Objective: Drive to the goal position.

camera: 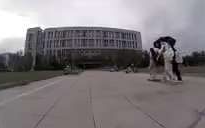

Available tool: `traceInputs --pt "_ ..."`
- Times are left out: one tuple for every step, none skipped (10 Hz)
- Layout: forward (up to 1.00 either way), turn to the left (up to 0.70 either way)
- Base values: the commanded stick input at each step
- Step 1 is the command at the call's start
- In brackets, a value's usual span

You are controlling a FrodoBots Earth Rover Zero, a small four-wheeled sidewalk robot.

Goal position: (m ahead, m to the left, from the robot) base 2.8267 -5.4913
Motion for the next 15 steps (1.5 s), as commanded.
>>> traceInputs --pt "0.70 -0.25" --pt "0.70 -0.15" --pt "0.70 0.00" --pt "0.70 0.00" --pt "0.70 0.00" --pt "0.70 0.00" --pt "0.70 0.00" --pt "0.70 0.00" --pt "0.70 0.00" --pt "0.70 0.00" --pt "0.70 0.00" --pt "0.70 0.00" --pt "0.70 0.00" --pt "0.70 0.00" --pt "0.70 0.00"
